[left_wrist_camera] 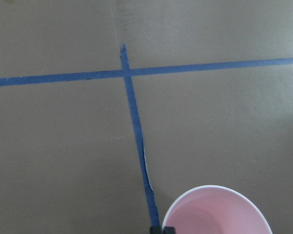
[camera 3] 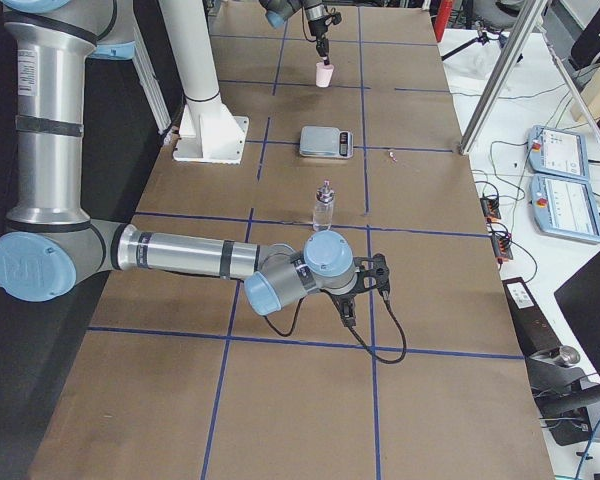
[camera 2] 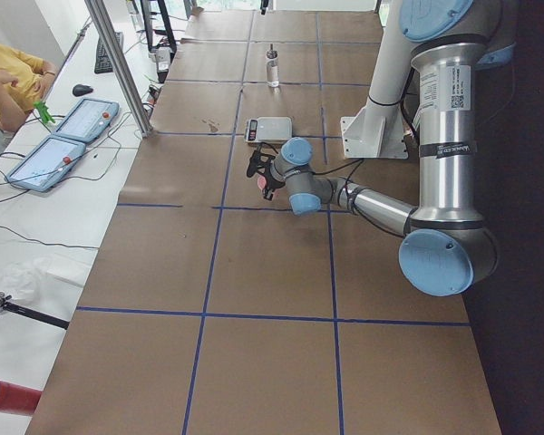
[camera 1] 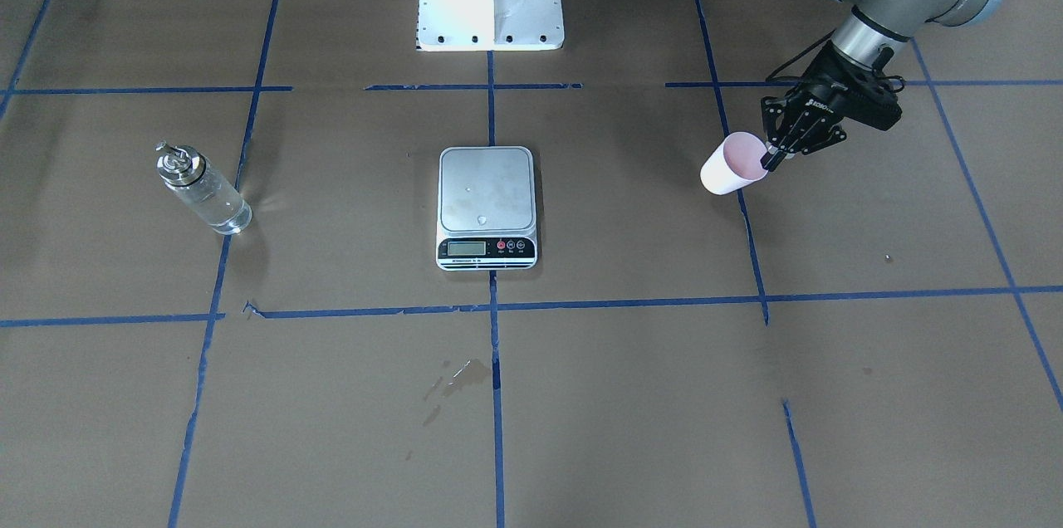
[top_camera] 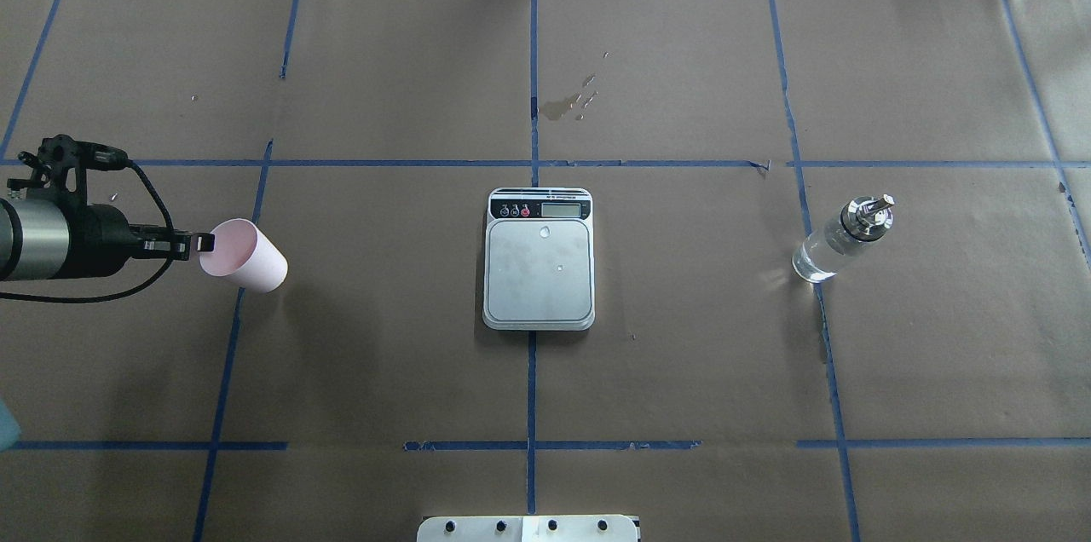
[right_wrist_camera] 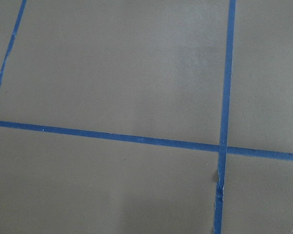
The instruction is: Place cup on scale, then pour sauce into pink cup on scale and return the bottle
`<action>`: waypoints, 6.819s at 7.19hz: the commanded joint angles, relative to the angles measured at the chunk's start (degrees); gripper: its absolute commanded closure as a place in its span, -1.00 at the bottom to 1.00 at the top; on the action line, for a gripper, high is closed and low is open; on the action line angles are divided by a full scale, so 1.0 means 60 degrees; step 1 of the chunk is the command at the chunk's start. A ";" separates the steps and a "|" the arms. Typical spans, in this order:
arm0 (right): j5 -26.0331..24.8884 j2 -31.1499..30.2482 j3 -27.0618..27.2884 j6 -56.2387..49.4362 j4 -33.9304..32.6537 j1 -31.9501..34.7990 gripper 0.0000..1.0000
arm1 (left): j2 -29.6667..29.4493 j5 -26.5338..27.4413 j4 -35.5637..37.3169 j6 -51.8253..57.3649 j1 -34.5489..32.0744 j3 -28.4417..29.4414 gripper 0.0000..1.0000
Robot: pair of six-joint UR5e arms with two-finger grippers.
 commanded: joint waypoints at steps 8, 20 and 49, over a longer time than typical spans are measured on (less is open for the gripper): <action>0.0000 -0.0192 0.0014 -0.0010 0.0015 0.0000 -1.00 | -0.5914 0.2022 0.6080 0.0343 0.1655 0.0311 1.00; 0.0015 -0.0251 0.0088 -0.0040 0.0015 0.0000 -1.00 | -0.7343 0.3123 0.7307 -0.0689 0.2700 0.1233 0.72; -0.2455 -0.1727 0.5663 0.5945 -0.0015 -0.3627 -1.00 | -0.0429 -0.4143 0.8904 1.0561 -0.7642 0.1893 -1.00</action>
